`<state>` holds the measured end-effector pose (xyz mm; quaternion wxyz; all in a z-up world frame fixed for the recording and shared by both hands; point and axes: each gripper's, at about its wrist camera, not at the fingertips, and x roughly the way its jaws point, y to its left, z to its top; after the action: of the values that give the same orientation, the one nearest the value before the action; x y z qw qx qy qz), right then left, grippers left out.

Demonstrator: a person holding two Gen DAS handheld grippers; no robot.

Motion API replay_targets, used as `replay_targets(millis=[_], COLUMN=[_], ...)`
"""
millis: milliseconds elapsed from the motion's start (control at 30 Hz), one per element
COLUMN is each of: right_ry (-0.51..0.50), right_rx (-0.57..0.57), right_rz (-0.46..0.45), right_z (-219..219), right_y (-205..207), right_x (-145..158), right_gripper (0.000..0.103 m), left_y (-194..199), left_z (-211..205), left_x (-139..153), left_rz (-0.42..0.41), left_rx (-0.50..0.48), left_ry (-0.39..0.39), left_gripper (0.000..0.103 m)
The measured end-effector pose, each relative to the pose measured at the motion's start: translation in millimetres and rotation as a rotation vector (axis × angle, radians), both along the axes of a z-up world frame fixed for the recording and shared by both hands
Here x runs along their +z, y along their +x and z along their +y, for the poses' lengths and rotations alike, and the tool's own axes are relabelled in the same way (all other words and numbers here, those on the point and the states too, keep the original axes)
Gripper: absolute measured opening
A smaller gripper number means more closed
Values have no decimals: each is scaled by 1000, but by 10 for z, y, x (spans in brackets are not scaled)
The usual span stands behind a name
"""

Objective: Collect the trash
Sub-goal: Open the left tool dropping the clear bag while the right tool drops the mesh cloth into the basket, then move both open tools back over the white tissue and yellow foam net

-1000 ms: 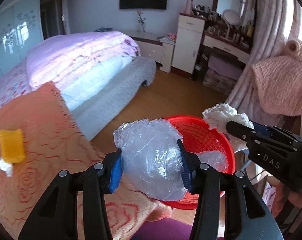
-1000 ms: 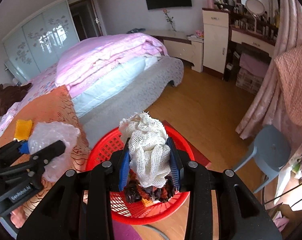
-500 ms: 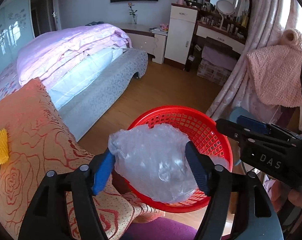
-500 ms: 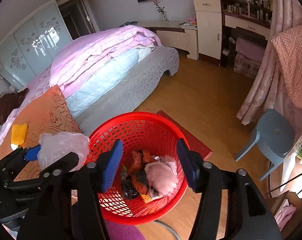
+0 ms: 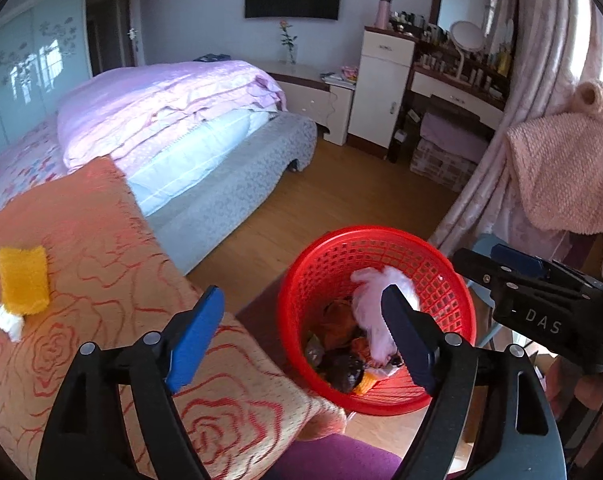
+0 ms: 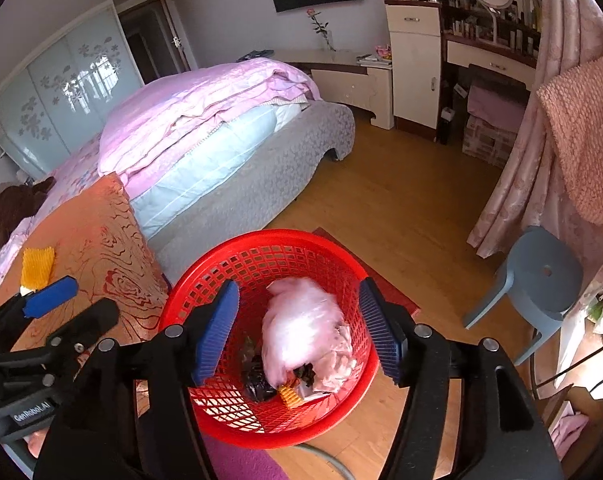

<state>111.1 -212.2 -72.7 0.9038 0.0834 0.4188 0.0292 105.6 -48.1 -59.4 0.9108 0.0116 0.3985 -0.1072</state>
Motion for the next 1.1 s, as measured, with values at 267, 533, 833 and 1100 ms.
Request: replay_targets(millis=[267, 533, 833, 1100], right_ry=[-11, -12, -42, -29], right_rx=[44, 132, 232, 274], right_rz=[-63, -105, -124, -142], right_z=[167, 448, 853, 1103], right_y=[-90, -168, -225, -205], right_x=[83, 169, 239, 329], right_gripper=[69, 74, 75, 75], left_y=[-126, -270, -383, -345], left_z=[292, 708, 1434, 2110], left_x=[64, 92, 179, 189], left_rz=[-33, -48, -57, -60], left_rx=[74, 165, 324, 424], left_ry=[29, 46, 59, 123], left_gripper=[79, 79, 79, 79])
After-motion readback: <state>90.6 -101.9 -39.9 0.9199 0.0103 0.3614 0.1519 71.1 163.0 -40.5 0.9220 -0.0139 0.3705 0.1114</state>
